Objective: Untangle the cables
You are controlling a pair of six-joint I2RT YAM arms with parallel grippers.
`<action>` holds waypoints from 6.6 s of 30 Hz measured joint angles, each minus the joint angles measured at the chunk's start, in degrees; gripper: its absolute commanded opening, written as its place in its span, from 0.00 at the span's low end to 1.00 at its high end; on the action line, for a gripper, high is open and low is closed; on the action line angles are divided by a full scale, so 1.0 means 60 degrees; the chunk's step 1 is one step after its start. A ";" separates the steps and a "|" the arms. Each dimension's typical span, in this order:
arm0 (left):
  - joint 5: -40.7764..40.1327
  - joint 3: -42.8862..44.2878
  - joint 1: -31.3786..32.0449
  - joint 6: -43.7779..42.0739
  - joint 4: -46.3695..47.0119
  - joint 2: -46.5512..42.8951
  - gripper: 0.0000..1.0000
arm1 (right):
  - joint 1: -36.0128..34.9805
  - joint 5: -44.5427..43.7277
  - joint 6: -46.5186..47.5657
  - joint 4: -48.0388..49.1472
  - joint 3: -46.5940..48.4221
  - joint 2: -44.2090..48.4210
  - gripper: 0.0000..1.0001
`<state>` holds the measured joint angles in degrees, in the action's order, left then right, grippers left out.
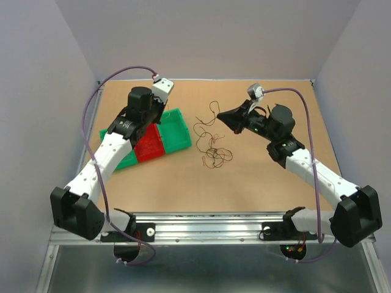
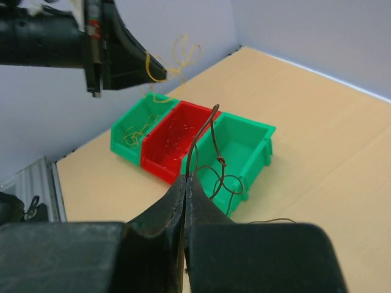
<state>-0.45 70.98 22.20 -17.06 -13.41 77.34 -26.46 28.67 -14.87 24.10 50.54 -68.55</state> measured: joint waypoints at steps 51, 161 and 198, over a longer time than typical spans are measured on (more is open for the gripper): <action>-0.0233 -0.4710 -0.4470 -0.1322 0.1086 0.0018 0.00 | -0.2951 -0.4892 0.1020 -0.3789 0.8739 -1.0859 0.00; 0.1060 -0.3253 -0.5446 -0.0984 0.2317 0.1421 0.46 | -0.2528 -0.6426 0.0415 0.0299 0.0353 -0.4116 0.67; 0.1810 -0.2841 -0.5464 -0.4437 0.2608 0.2160 0.00 | -0.2517 -0.6346 0.0444 0.0346 0.0353 -0.4116 0.67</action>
<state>10.41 53.93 -10.59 -43.68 2.24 90.30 -41.56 -9.41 -12.21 26.17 52.66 -93.25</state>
